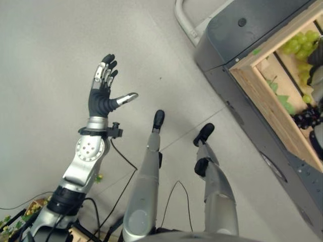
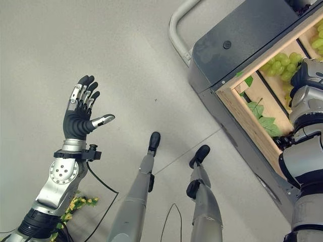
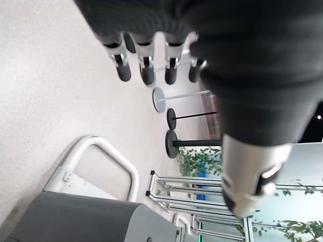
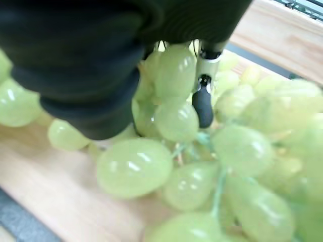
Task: Pick up the fruits from the basket on one side to the basket on the other side
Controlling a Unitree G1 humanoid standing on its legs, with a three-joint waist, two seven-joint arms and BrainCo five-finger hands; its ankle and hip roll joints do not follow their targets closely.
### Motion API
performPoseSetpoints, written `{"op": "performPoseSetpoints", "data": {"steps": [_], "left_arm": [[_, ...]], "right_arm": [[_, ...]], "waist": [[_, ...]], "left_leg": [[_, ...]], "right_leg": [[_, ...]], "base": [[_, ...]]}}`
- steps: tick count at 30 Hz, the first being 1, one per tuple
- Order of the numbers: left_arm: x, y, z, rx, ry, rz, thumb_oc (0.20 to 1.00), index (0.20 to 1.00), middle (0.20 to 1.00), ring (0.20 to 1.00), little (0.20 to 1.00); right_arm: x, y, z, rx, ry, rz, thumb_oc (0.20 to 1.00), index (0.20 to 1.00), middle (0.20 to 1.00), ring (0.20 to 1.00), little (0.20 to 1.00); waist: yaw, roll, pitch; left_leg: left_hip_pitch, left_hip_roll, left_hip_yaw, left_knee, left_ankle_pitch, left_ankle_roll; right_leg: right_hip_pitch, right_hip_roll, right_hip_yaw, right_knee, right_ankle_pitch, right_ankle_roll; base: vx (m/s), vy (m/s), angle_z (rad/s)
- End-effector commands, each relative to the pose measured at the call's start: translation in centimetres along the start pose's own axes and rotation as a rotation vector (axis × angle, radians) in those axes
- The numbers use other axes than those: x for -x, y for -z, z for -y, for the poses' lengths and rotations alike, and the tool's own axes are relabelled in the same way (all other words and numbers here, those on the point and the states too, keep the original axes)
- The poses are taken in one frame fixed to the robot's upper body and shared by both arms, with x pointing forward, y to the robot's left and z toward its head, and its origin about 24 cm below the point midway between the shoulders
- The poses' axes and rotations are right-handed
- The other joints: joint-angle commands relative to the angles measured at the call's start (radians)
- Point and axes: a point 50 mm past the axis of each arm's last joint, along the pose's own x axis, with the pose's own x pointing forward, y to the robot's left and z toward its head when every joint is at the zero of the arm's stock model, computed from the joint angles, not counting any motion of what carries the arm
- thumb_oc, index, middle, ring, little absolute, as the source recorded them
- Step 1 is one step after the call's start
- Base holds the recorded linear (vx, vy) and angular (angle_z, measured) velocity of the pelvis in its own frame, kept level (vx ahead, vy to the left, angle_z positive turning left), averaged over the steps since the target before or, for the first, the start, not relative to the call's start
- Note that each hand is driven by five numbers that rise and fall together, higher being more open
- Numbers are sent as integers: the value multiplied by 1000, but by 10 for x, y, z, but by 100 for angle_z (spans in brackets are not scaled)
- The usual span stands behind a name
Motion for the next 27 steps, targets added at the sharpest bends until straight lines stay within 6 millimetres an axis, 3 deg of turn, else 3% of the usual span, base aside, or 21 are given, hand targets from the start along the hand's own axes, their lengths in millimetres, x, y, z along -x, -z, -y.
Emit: {"op": "performPoseSetpoints", "data": {"steps": [1,8,15,22,27], "left_arm": [[8,-37,2,34,16,181,1000,1000,1000,1000,1000],[9,-36,1,29,9,176,1000,1000,1000,1000,1000],[9,-32,-3,17,-21,158,1000,1000,1000,1000,1000],[11,-24,-15,4,-63,108,1000,1000,1000,1000,1000],[14,-16,-24,-44,-60,56,1000,1000,1000,1000,1000]], "right_arm": [[-6,-3,25,71,61,21,200,200,200,200,200],[-5,-3,23,39,50,20,200,200,200,200,200],[0,-10,2,-144,28,38,200,200,200,200,200],[15,-33,-27,-489,29,94,200,200,200,200,200],[30,-49,-28,-596,74,227,200,200,200,200,200]], "waist": [[-12,7,9],[-11,1,9],[-20,-18,9],[-51,-80,9],[-75,-123,-14]], "left_leg": [[57,-14,-15,-73,32,-6],[62,-19,-23,-75,31,-1],[89,-24,-26,-59,23,7],[221,-31,18,-17,-29,31],[303,-31,51,8,-62,48]], "right_leg": [[22,14,40,34,-30,115],[22,17,45,36,-30,115],[60,17,47,38,-32,114],[217,16,63,14,-23,113],[311,18,87,-14,-8,115]], "base": [[0,0,0],[0,0,0],[0,0,0],[0,12,-3],[12,40,-19]]}}
